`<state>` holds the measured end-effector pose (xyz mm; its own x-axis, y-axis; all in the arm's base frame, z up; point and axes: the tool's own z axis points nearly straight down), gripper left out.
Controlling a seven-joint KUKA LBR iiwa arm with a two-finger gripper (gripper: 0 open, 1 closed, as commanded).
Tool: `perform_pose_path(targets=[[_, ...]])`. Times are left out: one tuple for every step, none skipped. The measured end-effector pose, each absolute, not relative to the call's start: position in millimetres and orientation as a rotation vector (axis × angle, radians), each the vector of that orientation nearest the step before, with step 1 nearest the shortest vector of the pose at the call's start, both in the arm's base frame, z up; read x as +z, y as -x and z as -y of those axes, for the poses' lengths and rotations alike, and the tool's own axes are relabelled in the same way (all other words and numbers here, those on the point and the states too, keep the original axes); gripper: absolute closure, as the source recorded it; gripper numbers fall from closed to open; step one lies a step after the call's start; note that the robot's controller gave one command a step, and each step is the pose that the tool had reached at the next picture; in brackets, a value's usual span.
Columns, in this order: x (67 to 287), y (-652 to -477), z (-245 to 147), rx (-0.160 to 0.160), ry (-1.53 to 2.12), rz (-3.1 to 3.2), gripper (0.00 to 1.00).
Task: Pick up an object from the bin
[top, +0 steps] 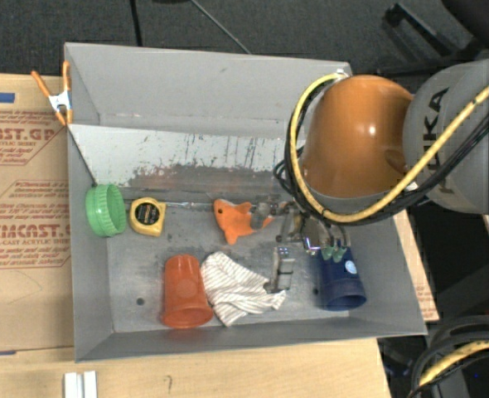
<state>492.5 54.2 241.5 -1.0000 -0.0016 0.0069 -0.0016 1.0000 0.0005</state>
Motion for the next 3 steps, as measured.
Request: perform_pose_path(targets=[[245.9, -493.9, -53.8, -0.002, -0.001, 3.143, 0.00], [193.6, -495.4, -60.9, -0.003, -0.007, 3.149, 0.00], [125.3, -490.4, -59.0, -0.003, 0.054, 3.146, 0.00]])
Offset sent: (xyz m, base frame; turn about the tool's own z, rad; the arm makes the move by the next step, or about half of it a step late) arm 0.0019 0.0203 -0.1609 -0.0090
